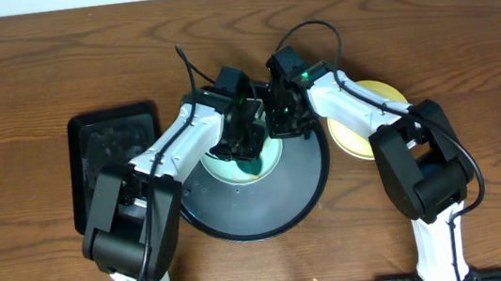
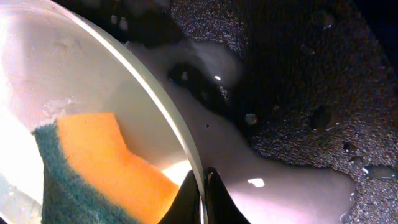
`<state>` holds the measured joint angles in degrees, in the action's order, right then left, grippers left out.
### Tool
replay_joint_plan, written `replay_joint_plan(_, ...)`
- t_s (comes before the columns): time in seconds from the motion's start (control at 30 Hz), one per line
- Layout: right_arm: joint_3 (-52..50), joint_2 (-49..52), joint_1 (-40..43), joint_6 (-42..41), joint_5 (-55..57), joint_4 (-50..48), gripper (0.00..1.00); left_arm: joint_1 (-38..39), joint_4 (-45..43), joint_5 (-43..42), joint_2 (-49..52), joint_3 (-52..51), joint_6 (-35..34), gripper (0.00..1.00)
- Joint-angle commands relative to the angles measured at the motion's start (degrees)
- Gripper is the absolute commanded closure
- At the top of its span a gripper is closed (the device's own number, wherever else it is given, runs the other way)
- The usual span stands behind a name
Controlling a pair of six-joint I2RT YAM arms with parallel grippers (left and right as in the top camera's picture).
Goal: Clean dirty plates on tray and stack at the side
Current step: 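Scrub the green plate with the sponge while the right gripper holds it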
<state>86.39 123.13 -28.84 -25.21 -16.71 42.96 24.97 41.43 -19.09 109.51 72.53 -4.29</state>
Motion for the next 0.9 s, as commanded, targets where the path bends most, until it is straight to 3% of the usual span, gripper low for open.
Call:
replay_joint_plan(0.0, -2.2, 2.9, -0.9, -0.5, 1.9, 0.1, 0.99, -0.6, -0.5, 13.4, 0.6, -0.4, -9.9, 0.93)
replay_joint_plan(0.13, -2.2, 2.9, -0.9, -0.5, 1.9, 0.1, 0.99, -1.6, 0.6, 28.9, 0.6, -0.4, -25.7, 0.93)
replay_joint_plan(0.2, -2.2, 2.9, -0.9, -0.5, 1.9, 0.1, 0.99, -2.0, 1.9, 32.1, 0.6, -0.4, -33.3, 0.92)
replay_joint_plan(0.3, -2.2, 2.9, -0.9, -0.5, 1.9, 0.0, 0.99, -2.1, 3.6, 32.0, 0.6, -0.4, -37.9, 0.92)
replay_joint_plan(0.4, -2.2, 2.9, -0.9, -0.5, 1.9, 0.0, 0.99, -1.7, 5.6, 31.4, 0.6, -0.4, -37.9, 0.92)
replay_joint_plan(0.47, -2.2, 2.9, -0.9, -0.5, 1.9, 0.0, 0.99, -1.5, 6.1, 27.2, 0.6, -0.4, -31.1, 0.93)
replay_joint_plan(0.6, -2.2, 2.9, -0.9, -0.5, 1.9, 0.0, 0.99, -1.4, 5.9, 8.5, 0.6, -0.4, -7.3, 0.93)
replay_joint_plan(0.67, -2.2, 2.9, -0.9, -0.5, 1.9, -0.1, 0.99, -1.4, 5.9, 0.7, 0.6, -0.4, 1.1, 0.93)
replay_joint_plan(0.87, -2.2, 2.9, -0.9, -0.5, 1.9, 0.0, 0.99, -1.6, 1.7, -2.1, 0.6, -0.4, 3.0, 0.92)
